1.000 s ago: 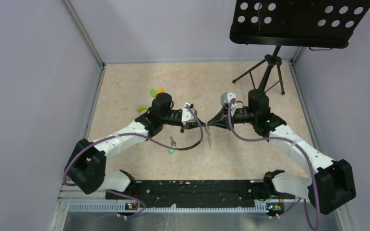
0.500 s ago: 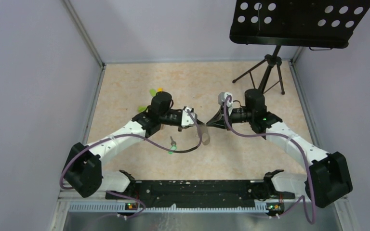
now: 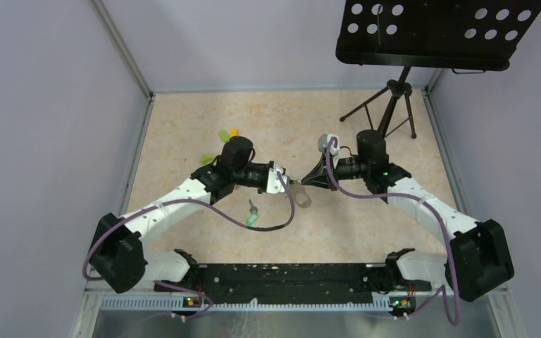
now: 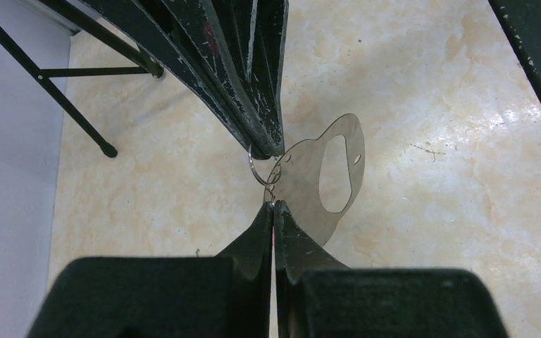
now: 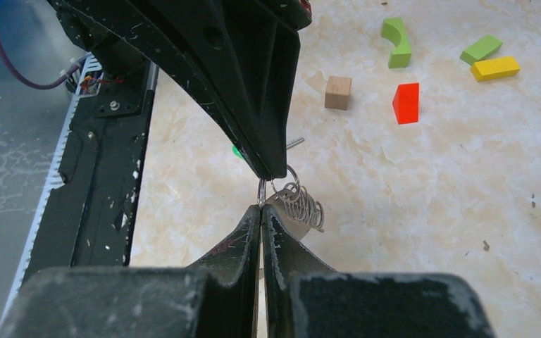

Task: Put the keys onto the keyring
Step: Adjust the keyring.

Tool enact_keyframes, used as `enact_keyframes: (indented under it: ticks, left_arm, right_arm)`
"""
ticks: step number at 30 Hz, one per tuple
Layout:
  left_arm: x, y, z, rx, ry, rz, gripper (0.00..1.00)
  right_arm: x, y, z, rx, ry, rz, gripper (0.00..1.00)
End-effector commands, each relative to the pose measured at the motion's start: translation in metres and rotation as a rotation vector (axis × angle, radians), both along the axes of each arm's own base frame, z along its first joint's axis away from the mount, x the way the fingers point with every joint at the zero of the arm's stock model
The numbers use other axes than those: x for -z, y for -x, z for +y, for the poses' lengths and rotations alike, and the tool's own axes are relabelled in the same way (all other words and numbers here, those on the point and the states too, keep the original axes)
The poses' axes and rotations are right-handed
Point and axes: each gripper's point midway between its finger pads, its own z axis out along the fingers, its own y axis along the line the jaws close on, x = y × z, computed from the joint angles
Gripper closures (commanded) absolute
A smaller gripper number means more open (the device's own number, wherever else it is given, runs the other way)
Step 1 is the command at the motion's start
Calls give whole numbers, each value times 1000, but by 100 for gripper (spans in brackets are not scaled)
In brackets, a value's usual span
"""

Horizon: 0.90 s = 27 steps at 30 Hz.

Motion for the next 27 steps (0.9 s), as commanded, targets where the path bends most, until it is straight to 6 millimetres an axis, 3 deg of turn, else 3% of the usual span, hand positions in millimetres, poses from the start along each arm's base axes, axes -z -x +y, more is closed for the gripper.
enact_keyframes:
  ticks: [1, 6, 11, 20, 27]
  left_arm:
    - [-24, -1, 0, 17, 14, -108, 100]
    - [-18, -1, 4, 23, -34, -180, 100]
    - [-12, 2, 7, 46, -76, -232, 100]
    - [-8, 6, 5, 55, -110, -228, 100]
    - [-22, 6, -1, 5, -49, -152, 100]
  right_arm:
    - [-19, -7, 2, -4, -38, -60, 100]
    - [-21, -9, 1, 11, -37, -76, 75]
    - [-22, -11, 1, 28, -41, -85, 61]
    - [-12, -16, 7, 34, -56, -18, 55]
    - [1, -7, 13, 4, -26, -68, 56]
